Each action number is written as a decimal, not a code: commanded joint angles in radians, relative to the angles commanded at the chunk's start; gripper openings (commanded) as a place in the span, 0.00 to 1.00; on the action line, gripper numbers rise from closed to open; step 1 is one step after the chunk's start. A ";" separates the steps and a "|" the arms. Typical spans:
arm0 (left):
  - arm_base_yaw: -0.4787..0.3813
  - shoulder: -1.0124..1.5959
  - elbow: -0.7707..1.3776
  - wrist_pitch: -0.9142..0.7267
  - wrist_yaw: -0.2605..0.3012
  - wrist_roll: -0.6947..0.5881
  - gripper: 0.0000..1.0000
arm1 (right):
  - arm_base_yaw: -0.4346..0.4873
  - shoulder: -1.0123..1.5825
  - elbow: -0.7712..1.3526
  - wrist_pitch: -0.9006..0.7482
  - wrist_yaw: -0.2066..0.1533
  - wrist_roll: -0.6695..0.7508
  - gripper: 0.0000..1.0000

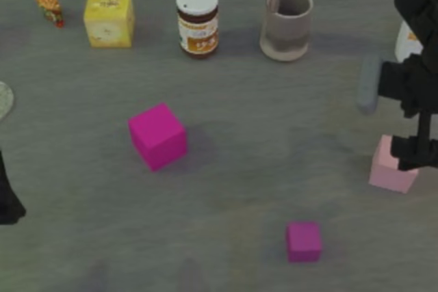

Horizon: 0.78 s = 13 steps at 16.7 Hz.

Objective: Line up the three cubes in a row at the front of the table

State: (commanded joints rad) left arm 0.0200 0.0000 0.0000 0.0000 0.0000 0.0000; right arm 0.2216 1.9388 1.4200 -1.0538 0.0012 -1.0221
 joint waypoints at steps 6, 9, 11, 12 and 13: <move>0.000 0.000 0.000 0.000 0.000 0.000 1.00 | 0.004 0.087 -0.113 0.209 0.000 0.004 1.00; 0.000 0.000 0.000 0.000 0.000 0.000 1.00 | 0.006 0.133 -0.170 0.307 0.001 0.005 1.00; 0.000 0.000 0.000 0.000 0.000 0.000 1.00 | 0.006 0.140 -0.179 0.321 0.001 0.006 1.00; 0.000 0.000 0.000 0.000 0.000 0.000 1.00 | 0.006 0.140 -0.179 0.321 0.001 0.006 1.00; 0.000 0.000 0.000 0.000 0.000 0.000 1.00 | 0.006 0.140 -0.179 0.321 0.001 0.006 1.00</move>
State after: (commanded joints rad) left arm 0.0200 0.0000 0.0000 0.0000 0.0000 0.0000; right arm 0.2276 2.0787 1.2409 -0.7329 0.0020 -1.0165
